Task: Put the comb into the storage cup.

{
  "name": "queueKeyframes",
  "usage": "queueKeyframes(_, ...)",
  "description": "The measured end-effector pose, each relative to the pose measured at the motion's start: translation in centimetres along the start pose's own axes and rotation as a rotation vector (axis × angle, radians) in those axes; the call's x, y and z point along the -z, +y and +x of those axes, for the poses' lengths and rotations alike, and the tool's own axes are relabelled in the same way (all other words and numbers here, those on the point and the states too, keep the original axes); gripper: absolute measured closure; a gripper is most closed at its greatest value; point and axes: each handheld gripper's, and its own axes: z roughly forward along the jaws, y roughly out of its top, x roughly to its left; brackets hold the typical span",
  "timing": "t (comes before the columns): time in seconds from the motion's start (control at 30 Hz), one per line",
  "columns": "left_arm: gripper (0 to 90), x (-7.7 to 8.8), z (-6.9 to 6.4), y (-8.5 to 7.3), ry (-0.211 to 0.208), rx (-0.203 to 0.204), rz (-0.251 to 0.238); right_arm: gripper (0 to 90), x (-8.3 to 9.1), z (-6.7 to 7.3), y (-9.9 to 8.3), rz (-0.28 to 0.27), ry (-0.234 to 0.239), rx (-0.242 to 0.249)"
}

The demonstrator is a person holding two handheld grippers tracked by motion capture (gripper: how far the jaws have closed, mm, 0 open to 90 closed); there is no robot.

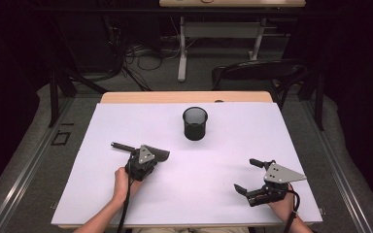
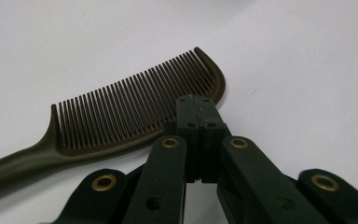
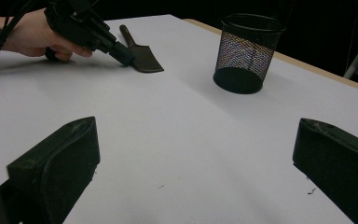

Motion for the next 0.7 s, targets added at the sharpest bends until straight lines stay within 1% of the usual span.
queueKeyframes(0.17,90.0,-0.3,0.1,0.3,0.005,-0.008,0.005,0.2,0.0,0.0,0.0,-0.002,0.0,0.0)
queueKeyframes(0.33,90.0,-0.6,0.3,0.7,0.01,-0.003,-0.001,0.2,0.0,0.0,0.0,0.0,0.0,0.001)
queueKeyframes(0.53,90.0,-1.0,0.4,0.8,0.018,-0.008,0.011,0.2,0.0,0.0,0.0,0.001,0.002,0.001)
queueKeyframes(0.63,90.0,-1.1,0.6,0.9,0.025,0.0,0.005,0.3,-0.1,0.0,0.0,0.003,0.002,0.003)
queueKeyframes(0.7,90.0,-1.1,0.7,1.0,0.028,-0.001,0.01,0.2,-0.1,-0.1,0.0,0.008,0.005,0.005)
